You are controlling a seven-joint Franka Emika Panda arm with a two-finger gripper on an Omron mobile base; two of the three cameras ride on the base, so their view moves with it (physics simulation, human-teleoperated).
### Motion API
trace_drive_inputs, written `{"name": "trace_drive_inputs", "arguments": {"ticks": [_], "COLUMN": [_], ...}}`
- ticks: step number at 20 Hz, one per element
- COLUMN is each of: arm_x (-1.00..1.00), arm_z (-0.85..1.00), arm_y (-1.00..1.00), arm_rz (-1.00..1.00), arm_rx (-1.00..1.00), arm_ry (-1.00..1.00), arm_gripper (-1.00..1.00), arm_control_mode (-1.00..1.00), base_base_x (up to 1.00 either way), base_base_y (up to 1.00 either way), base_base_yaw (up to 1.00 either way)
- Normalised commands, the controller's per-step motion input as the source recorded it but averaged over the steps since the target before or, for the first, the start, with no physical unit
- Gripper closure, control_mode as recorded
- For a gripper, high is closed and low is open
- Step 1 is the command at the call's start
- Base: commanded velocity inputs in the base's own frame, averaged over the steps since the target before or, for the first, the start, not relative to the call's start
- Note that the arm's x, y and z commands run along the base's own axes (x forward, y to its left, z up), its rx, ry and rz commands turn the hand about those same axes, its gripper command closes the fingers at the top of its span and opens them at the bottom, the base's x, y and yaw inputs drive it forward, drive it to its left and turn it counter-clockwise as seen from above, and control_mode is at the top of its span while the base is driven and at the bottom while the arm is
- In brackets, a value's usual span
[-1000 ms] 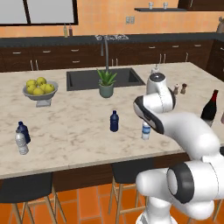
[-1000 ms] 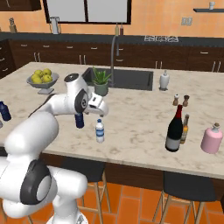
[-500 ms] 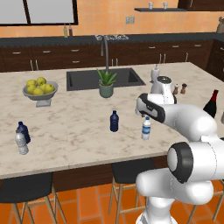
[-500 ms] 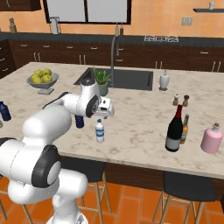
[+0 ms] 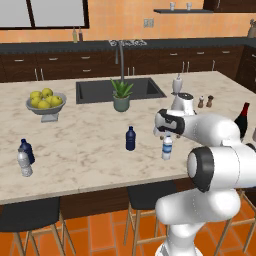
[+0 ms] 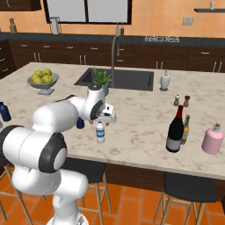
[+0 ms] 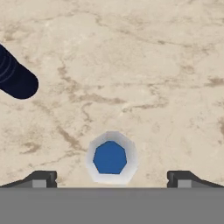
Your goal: Move the plastic bottles in the middle to the plastics group, and the glass bottles in the middle to the glass group.
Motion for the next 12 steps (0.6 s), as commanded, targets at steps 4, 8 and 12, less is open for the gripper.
{"name": "trace_drive_inputs", "arguments": {"ticks": [4,8,12], "arm_x": [0.15,0.06,-0.01], "arm_z": [-0.40,-0.31,-0.28], "arm_y": [0.00,0.06,0.01], "arm_rz": [0.00,0.00,0.00], "arm_rx": [0.00,0.00,0.00], "arm_ry": [0.00,0.00,-0.05], "arm_gripper": [-1.00,-1.00,-1.00], "arm_control_mode": [-1.00,-1.00,-1.00], "base_base_x": [0.00,0.00,0.00], "base_base_y": [0.00,0.00,0.00], "base_base_yaw": [0.00,0.00,0.00]}}
